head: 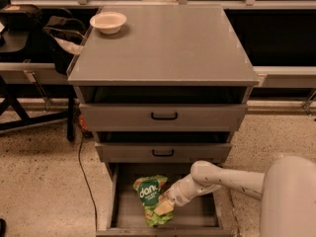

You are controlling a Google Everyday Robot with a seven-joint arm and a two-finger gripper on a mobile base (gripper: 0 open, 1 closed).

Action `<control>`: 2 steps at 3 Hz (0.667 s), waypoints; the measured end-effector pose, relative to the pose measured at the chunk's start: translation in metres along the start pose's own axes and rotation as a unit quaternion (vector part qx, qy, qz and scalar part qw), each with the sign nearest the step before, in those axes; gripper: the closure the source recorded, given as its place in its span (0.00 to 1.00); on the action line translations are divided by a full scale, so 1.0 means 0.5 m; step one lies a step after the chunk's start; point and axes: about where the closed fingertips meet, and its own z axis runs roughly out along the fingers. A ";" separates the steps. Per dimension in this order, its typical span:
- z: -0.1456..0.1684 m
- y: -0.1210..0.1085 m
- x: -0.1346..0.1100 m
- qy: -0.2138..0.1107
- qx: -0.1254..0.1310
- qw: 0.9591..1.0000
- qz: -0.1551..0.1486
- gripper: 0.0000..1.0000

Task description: Pick green rice chip bag from bottom drawer and place on counter

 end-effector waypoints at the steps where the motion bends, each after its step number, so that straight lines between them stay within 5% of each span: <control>1: -0.040 0.058 -0.038 0.016 0.002 1.000 -0.025 1.00; 2: -0.040 0.058 -0.038 0.016 0.002 1.000 -0.025 1.00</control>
Offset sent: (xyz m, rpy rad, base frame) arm -0.0094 0.0061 0.0275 -0.0154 -0.0205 0.0336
